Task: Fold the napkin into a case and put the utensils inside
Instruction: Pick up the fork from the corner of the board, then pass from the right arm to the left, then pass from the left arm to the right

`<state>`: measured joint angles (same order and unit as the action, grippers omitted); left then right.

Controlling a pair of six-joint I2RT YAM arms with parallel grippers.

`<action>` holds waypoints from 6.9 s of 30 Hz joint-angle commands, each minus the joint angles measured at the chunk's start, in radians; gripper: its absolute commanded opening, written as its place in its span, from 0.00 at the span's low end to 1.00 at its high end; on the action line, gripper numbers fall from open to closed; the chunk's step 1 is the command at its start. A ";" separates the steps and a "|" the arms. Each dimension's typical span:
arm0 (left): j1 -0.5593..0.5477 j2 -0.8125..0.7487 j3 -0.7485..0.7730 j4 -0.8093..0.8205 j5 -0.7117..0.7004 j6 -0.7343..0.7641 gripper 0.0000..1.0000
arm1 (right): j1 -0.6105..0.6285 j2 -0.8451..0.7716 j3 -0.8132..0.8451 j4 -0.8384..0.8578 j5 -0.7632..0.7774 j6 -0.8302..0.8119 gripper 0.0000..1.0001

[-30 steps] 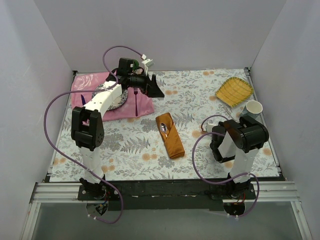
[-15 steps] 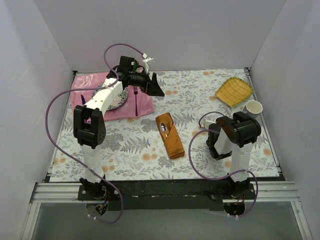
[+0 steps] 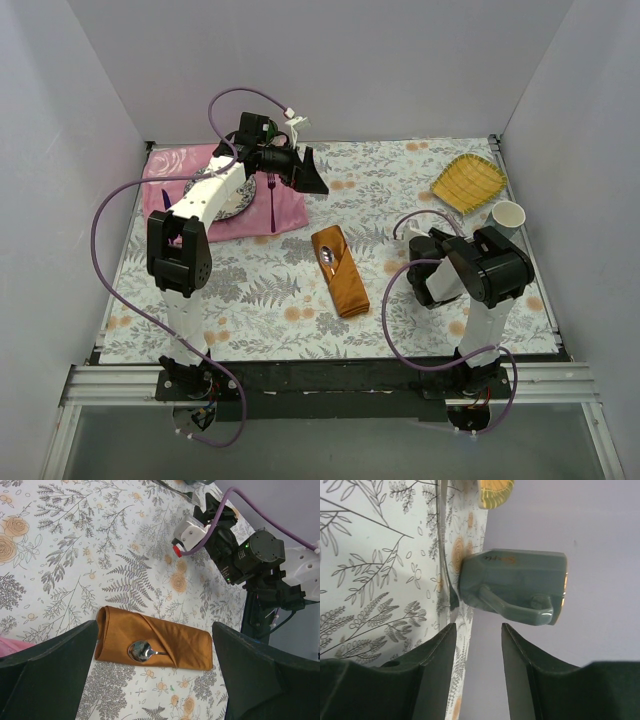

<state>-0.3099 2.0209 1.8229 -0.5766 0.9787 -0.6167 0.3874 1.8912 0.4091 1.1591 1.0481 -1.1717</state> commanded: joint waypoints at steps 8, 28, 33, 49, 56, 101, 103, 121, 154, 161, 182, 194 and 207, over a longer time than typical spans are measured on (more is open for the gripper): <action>-0.001 0.004 0.090 -0.045 0.003 0.003 0.98 | 0.004 -0.003 0.017 -0.167 0.023 0.236 0.49; -0.001 0.041 0.159 -0.108 0.000 0.008 0.98 | -0.015 0.063 0.007 -0.018 0.010 0.221 0.50; -0.001 0.044 0.161 -0.106 0.002 0.003 0.98 | -0.028 0.065 0.026 -0.035 0.004 0.225 0.50; -0.001 0.058 0.177 -0.120 0.006 0.015 0.98 | -0.077 0.112 0.045 0.007 -0.023 0.191 0.46; -0.001 0.070 0.194 -0.121 0.009 0.011 0.98 | -0.085 0.138 0.043 0.034 -0.030 0.178 0.44; 0.000 0.053 0.208 -0.112 0.011 0.043 0.98 | -0.065 0.093 0.068 -0.099 -0.071 0.182 0.04; 0.002 0.026 0.176 -0.091 0.009 0.041 0.98 | -0.027 0.043 0.088 -0.200 -0.085 0.223 0.01; 0.052 -0.119 0.092 0.099 -0.060 -0.040 0.98 | -0.001 -0.372 0.785 -1.524 -1.173 0.937 0.01; -0.132 -0.341 0.029 -0.637 -0.163 1.189 0.68 | 0.047 -0.291 1.194 -2.117 -1.665 0.555 0.01; -0.133 -0.271 0.039 -0.697 -0.058 1.109 0.63 | 0.087 -0.369 1.148 -2.064 -1.590 0.454 0.01; -0.156 -0.245 0.027 -0.641 -0.054 1.100 0.37 | 0.180 -0.333 1.208 -2.122 -1.498 0.385 0.01; -0.176 -0.261 -0.025 -0.497 -0.086 0.962 0.00 | 0.199 -0.304 1.348 -2.104 -1.452 0.458 0.21; 0.045 -0.476 -0.408 0.710 0.229 -0.338 0.00 | -0.145 -0.380 1.481 -1.484 -1.589 1.148 0.95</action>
<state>-0.2771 1.7287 1.5700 -0.5644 1.0954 -0.3336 0.3172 1.5948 1.9205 -0.6521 -0.4461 -0.3573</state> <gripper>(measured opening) 0.033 0.963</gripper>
